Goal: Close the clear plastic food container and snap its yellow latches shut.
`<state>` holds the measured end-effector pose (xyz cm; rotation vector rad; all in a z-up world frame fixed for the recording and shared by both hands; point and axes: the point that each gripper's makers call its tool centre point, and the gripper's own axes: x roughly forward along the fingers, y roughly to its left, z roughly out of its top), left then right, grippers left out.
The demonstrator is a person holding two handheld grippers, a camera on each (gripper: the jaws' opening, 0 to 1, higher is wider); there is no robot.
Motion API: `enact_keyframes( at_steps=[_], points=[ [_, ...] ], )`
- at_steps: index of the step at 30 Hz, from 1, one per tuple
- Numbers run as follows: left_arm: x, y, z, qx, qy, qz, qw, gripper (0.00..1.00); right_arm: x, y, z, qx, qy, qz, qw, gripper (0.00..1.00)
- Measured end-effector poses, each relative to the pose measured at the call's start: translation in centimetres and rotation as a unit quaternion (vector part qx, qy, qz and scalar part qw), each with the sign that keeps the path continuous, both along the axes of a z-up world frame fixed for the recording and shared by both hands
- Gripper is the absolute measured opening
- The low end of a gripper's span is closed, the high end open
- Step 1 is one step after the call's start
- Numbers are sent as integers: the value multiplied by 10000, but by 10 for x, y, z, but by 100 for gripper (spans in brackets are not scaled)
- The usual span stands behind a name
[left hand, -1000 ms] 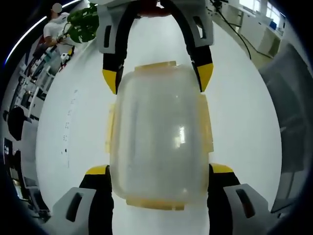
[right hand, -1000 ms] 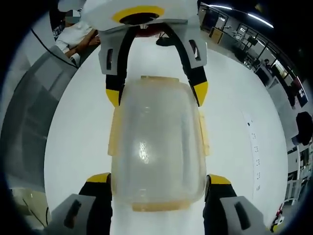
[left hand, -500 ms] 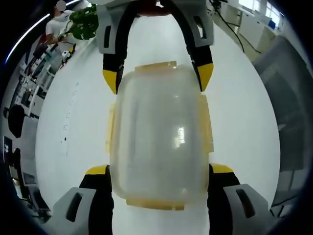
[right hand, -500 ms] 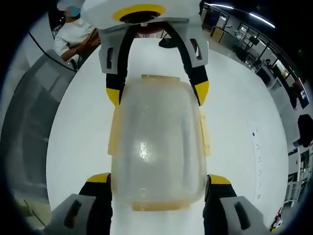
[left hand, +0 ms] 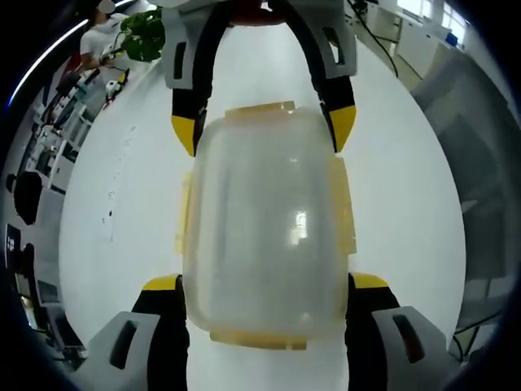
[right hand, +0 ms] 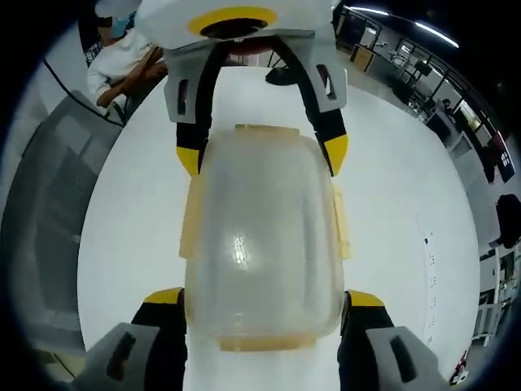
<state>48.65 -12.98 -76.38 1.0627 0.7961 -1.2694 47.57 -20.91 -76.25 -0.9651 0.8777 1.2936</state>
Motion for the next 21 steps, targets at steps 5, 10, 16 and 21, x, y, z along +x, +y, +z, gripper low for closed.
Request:
enact_keyframes(
  at_steps=[5, 10, 16, 21],
  points=[
    [1, 11, 0, 34, -10, -36, 10000, 77, 0, 10, 0, 7, 1, -45, 10000, 76],
    [1, 19, 0, 28, -4, -31, 10000, 77, 1, 18, -1, 19, -5, -41, 10000, 76],
    [3, 23, 0, -12, 6, 16, 10000, 77, 3, 22, -1, -4, -10, -1, 10000, 76],
    [7, 23, -1, -13, 18, 46, 10000, 77, 7, 22, -1, -10, -35, 18, 10000, 76]
  ],
)
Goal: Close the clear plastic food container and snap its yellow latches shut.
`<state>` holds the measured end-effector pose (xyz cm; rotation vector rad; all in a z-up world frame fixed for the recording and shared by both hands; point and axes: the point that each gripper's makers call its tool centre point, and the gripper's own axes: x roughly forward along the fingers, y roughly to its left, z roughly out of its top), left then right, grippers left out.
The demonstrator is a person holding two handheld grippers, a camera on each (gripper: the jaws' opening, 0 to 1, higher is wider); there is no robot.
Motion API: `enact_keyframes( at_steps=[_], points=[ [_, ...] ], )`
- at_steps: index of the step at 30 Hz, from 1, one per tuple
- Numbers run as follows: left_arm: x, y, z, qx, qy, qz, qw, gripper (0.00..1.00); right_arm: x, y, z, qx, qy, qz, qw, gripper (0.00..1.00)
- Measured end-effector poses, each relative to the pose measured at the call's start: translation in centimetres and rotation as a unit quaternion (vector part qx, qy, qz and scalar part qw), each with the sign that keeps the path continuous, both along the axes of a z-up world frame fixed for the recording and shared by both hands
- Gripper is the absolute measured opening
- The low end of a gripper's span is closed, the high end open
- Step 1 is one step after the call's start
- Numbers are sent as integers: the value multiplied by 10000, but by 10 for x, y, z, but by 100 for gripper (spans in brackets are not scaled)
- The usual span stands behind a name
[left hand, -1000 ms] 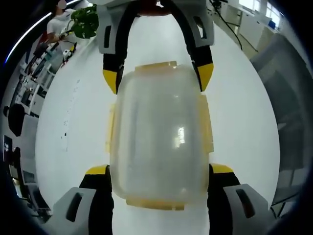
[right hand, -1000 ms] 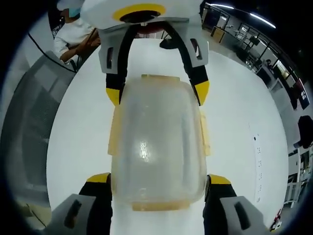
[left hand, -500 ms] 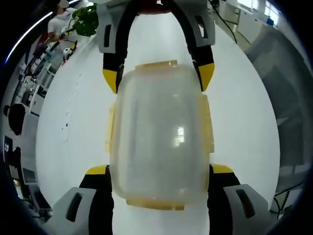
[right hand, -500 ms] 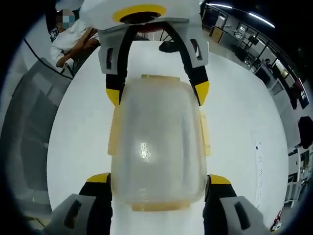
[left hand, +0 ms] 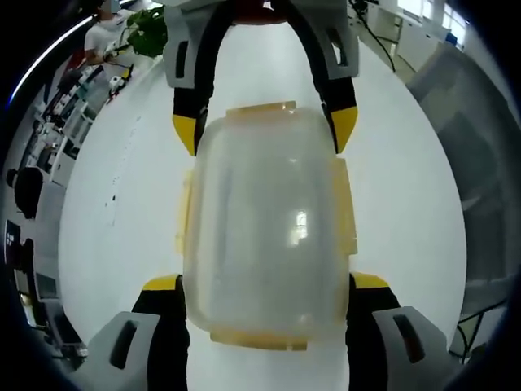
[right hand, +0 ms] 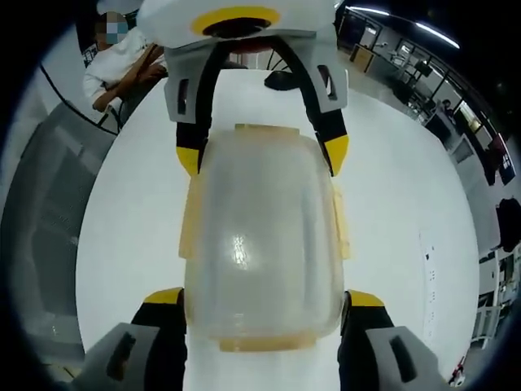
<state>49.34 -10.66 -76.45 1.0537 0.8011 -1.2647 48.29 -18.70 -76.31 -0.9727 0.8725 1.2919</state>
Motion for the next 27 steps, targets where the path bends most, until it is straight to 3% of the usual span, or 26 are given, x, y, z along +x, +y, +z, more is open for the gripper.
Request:
enact_keyframes(
  at_steps=[27],
  points=[
    [43, -1, 1, -120, -3, 85, 9999, 78, 44, -1, -1, -55, -86, 96, 9999, 76]
  ],
)
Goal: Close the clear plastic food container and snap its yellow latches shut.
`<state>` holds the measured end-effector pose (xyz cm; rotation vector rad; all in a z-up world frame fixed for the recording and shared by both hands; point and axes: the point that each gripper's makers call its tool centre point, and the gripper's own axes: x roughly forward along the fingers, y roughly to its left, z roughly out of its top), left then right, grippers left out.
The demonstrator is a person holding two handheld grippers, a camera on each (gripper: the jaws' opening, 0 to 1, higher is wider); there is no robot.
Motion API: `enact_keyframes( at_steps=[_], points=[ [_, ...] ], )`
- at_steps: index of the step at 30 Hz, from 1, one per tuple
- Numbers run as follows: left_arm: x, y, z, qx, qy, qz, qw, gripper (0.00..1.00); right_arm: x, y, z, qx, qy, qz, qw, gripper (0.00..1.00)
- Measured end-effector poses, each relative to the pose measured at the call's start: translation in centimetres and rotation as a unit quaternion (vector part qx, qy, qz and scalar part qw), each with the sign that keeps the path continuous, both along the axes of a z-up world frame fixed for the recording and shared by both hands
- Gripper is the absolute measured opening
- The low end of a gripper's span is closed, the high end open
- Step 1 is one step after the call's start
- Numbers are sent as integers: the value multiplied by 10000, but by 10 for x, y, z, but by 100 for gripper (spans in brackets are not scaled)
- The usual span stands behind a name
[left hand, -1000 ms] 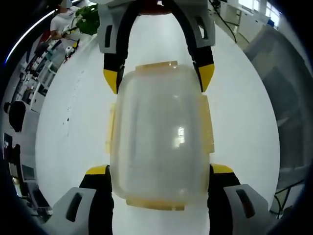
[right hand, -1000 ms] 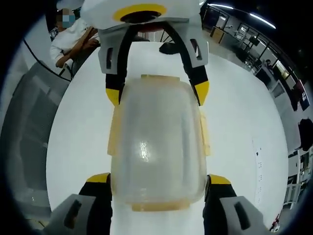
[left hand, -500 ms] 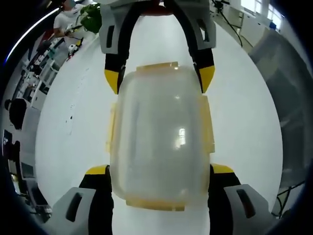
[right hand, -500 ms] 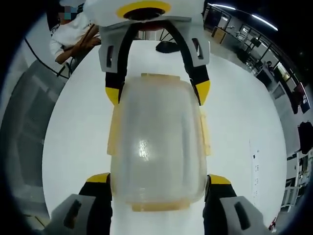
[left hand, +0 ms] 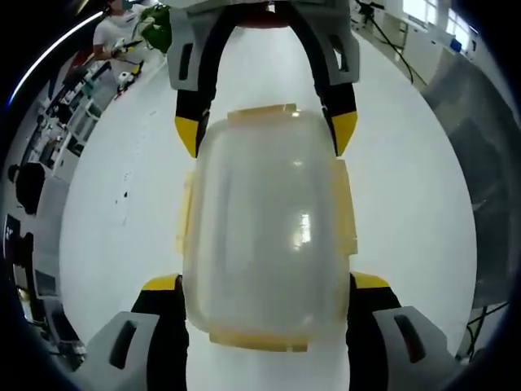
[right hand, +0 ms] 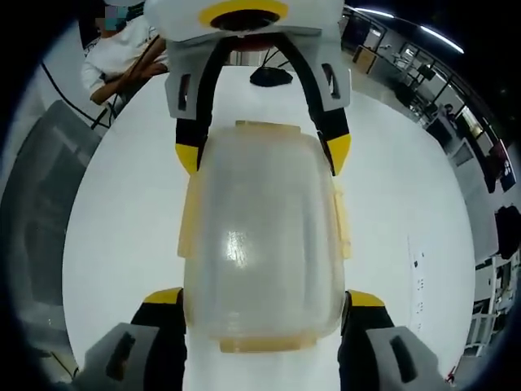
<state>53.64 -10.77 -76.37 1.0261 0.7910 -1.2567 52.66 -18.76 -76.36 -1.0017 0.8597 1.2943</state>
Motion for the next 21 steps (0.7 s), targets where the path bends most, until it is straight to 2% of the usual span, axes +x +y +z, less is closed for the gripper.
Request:
enact_keyframes(
  at_steps=[14, 21],
  points=[
    [4, 0, -1, 45, 2, 23, 10000, 78, 5, -1, -2, -60, -23, 26, 10000, 77],
    [4, 0, -1, 85, -29, 30, 10000, 80, 8, 1, 0, 38, -90, -57, 9999, 78]
  ],
)
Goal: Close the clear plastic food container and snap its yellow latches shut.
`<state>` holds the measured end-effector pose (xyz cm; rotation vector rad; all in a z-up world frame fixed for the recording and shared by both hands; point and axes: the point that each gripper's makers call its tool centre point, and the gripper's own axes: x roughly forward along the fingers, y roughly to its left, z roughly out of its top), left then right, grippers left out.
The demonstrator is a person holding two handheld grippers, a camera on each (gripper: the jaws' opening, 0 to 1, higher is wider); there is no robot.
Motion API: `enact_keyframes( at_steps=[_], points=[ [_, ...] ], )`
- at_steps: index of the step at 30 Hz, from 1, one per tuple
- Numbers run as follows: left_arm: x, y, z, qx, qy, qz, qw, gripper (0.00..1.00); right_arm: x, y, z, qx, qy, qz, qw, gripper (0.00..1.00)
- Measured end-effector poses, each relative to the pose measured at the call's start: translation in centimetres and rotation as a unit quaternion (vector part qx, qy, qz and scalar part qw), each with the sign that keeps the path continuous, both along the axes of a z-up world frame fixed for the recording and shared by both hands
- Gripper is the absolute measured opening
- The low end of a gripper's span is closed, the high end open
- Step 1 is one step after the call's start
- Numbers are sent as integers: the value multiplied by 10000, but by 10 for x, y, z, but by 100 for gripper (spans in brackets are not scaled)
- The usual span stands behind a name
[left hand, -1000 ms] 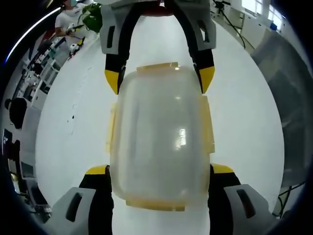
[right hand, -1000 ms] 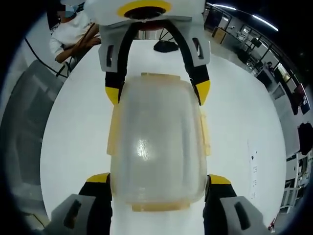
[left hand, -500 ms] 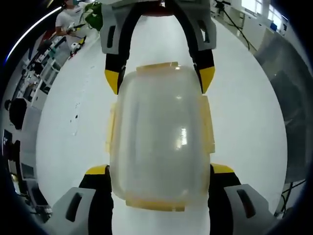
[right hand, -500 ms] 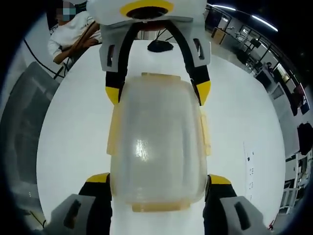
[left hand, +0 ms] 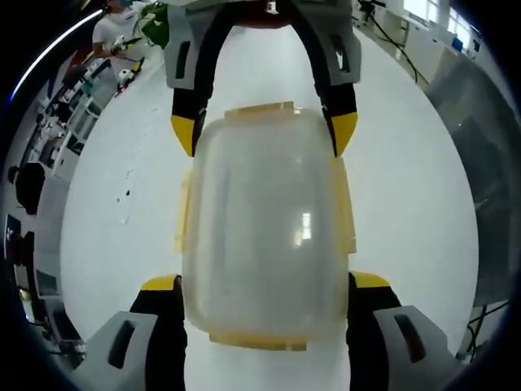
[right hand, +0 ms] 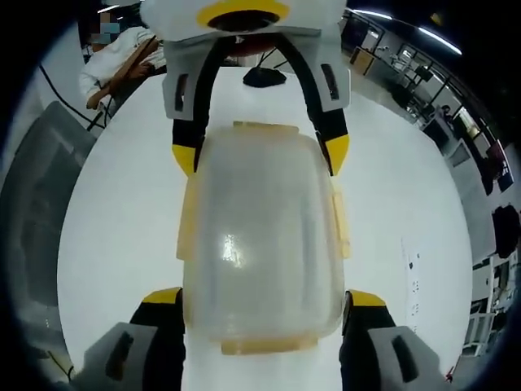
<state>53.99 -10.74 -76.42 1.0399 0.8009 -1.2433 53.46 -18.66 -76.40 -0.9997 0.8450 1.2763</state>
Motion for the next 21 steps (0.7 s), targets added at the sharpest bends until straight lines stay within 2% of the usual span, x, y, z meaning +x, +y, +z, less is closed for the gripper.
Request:
enact_keyframes(
  at_steps=[2, 4, 6, 9, 21],
  points=[
    [0, 1, 0, -28, 61, 189, 9998, 85, -1, 3, 2, 104, 118, -134, 9998, 82],
    [2, -2, 5, -181, 53, 285, 9994, 88, 2, 2, 2, 109, 39, -164, 9998, 87],
    [4, -1, 9, -204, -29, 247, 9995, 88, 2, 1, 3, 68, 2, -124, 9999, 86],
    [3, -1, 10, -248, 19, 261, 9993, 88, 2, 0, 4, 77, -31, -127, 9999, 87],
    [-4, 10, 9, -103, -28, 229, 9997, 85, 1, -4, 12, 87, -91, -189, 9997, 87]
  ],
)
